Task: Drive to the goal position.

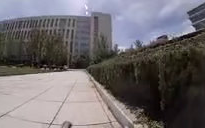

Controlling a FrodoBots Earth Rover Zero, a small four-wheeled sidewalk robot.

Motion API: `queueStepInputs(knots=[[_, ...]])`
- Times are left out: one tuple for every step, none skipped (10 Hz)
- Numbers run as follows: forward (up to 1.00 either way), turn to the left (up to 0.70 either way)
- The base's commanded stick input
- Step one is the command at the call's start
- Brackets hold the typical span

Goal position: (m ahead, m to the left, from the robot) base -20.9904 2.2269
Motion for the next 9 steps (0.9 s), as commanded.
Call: queueStepInputs(knots=[[0.10,0.00],[0.10,0.00],[0.10,0.00],[0.10,0.00],[0.10,0.00],[0.10,0.00],[0.09,0.00],[0.09,0.00],[0.10,0.00]])
